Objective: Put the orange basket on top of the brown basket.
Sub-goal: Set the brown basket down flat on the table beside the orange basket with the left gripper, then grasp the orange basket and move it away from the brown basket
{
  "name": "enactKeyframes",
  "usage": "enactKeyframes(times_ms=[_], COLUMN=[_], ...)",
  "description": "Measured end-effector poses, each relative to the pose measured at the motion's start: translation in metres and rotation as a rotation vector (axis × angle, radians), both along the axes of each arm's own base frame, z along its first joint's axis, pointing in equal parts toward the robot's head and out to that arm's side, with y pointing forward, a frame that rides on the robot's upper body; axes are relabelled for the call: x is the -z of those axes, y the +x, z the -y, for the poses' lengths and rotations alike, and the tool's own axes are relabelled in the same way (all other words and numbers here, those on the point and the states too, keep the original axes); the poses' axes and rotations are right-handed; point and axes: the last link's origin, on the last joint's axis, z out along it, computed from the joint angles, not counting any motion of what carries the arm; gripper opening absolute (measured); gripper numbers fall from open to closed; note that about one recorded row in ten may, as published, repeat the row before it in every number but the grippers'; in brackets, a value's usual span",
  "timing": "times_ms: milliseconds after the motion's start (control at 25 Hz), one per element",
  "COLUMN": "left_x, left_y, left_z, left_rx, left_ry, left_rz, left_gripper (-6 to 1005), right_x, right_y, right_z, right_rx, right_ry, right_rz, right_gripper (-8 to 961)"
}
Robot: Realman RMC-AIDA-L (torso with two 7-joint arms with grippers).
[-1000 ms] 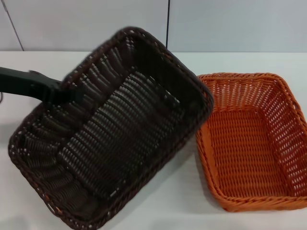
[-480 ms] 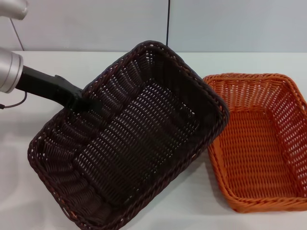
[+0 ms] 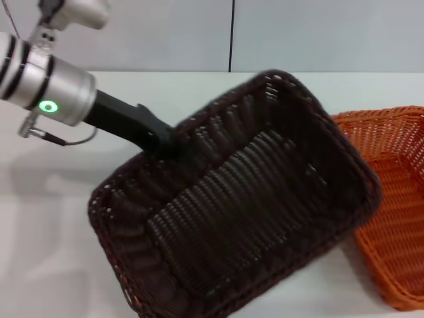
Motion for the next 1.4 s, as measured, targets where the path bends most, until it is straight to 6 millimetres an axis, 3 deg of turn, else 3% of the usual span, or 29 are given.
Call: enactKeyframes(times_ms=[320,600,840,1040,1280,1400], left_x=[0.021,0.016,0.004,-0.002,-0.004,-0.002], left_y=[0.015,0.017,0.006,0.001,-0.006,-0.006], left_z=[0.000,-0.006,-0.008,-0.005,-0.002,-0.001], left_rx=[0.076,0.076,0.062,0.054,0.021,0.025], left_ry=[-0.047,-0.014,0.033,0.034,0.039,0.031], left_rz=[-0.022,-0.022,-0.041,-0.048,-0.044,-0.043], left_gripper=[156,155,155,237,398,531], right_x=[0.001,0.001,0.001,0.001,0.000,0.000], right_y=[-0.002,-0.003,-0.003,-0.003,-0.006,-0.008], right_z=[-0.004,-0.006,-0.006,-0.007,-0.010,-0.013], right_rx=[-0.004,-0.004,0.001,-0.001,-0.007,-0.015], right_ry=[-0.006,-0.007,-0.005,-0.004,-0.002,-0.004], right_rz=[-0.002,-0.008,-0.014,-0.015,-0.015,-0.011], right_gripper=[625,625,625,625,625,625])
